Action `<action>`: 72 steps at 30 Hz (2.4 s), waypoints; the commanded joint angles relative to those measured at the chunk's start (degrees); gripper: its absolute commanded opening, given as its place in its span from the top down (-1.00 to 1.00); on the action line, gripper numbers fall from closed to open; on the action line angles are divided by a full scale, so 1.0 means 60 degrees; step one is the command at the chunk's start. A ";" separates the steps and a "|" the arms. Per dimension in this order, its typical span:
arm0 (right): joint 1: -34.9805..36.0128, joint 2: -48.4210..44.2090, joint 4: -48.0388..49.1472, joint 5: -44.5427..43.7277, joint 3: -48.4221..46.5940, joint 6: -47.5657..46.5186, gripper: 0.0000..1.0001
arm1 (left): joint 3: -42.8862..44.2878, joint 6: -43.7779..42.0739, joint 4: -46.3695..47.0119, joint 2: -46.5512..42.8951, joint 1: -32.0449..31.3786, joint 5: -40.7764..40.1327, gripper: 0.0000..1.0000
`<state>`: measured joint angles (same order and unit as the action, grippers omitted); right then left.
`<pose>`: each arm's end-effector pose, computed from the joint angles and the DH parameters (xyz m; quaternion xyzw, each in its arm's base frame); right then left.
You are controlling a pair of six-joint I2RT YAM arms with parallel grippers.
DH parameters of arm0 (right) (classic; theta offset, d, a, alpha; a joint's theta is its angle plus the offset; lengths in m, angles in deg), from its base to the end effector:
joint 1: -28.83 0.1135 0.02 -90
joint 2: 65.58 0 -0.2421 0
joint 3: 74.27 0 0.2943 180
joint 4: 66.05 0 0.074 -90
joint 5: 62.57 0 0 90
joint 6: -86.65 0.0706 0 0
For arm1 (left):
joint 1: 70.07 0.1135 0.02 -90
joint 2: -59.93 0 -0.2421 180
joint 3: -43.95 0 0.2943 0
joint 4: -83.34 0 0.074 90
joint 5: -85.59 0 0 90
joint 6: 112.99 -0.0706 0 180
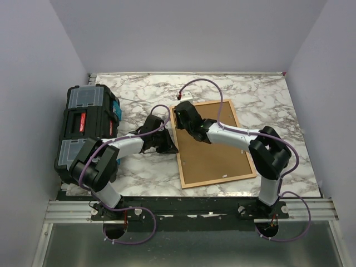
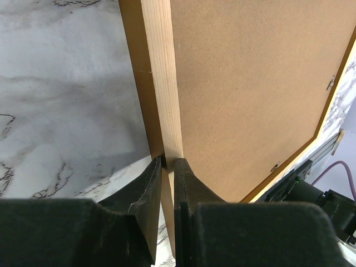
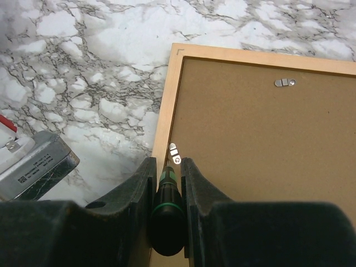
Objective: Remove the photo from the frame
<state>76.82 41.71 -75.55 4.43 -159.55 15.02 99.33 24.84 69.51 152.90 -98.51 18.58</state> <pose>0.3439 0.3406 0.1617 -0.1244 0.8515 0.1164 0.4959 0.2968 -0.1921 0.0671 -0.0909 0.9228 -0.3479 0.1385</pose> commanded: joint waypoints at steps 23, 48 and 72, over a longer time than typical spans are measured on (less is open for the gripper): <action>-0.0058 0.0203 -0.0362 -0.0840 -0.0420 -0.0408 0.99 | -0.0048 -0.0329 -0.0344 0.0519 0.0039 -0.0472 0.73; -0.0137 -0.1594 -0.0972 -0.0569 -0.0417 -0.0118 0.99 | 0.0246 -0.0399 -0.0492 0.0571 0.0040 -0.0457 0.70; -0.0219 -0.0072 -0.0509 0.0399 -0.0316 0.0132 0.99 | 0.0055 -0.0414 -0.0581 0.0501 0.0055 -0.0548 0.71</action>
<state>75.57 40.29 -80.14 5.71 -162.32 15.11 100.71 24.78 68.53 154.06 -98.19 19.43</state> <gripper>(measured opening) 0.249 0.148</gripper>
